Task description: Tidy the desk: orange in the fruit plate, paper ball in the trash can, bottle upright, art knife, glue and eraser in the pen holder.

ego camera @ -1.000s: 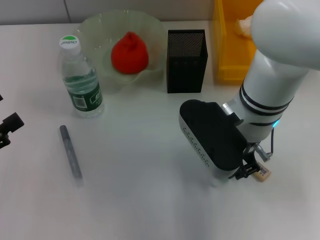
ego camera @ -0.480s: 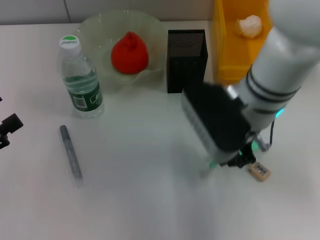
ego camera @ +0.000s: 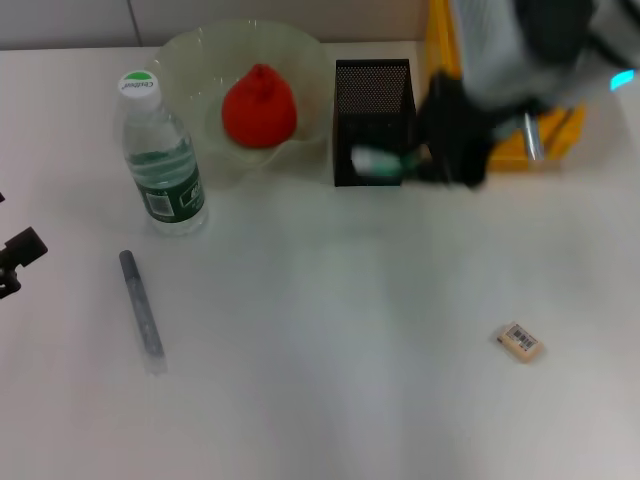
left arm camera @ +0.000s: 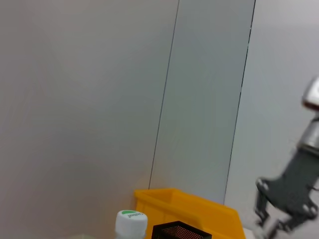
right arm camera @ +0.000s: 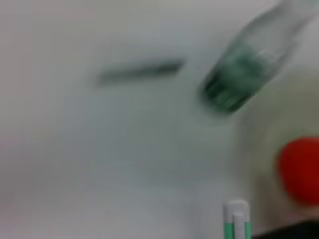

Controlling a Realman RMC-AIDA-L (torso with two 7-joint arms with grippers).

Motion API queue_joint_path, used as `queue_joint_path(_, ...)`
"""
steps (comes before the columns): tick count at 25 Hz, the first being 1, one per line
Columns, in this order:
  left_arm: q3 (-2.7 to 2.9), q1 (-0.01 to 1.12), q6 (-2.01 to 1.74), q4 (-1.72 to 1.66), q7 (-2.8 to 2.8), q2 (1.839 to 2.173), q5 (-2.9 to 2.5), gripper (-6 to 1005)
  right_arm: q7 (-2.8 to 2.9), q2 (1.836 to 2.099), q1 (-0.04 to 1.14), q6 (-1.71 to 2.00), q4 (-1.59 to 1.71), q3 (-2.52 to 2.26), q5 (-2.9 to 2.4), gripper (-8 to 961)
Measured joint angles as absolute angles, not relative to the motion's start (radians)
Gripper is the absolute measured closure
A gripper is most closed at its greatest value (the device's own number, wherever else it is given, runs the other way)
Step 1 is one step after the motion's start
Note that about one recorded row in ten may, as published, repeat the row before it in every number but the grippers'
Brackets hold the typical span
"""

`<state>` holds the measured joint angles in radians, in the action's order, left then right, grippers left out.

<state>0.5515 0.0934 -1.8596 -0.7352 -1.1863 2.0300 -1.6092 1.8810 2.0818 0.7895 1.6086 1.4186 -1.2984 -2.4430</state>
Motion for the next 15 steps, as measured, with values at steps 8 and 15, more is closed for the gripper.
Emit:
queue_joint_path(8, 0.551, 0.111, -1.858, -0.708, -1.182, 2.022, -1.609, 185, 1.925, 2.082, 0.765, 1.382, 1.362, -1.177, -2.274, 797)
queue_joint_path(15, 0.551, 0.114, -1.857, -0.708, -1.183, 2.017, -1.609, 185, 1.852, 2.082, 0.756, 1.209, 1.193, -1.166, -2.157, 797)
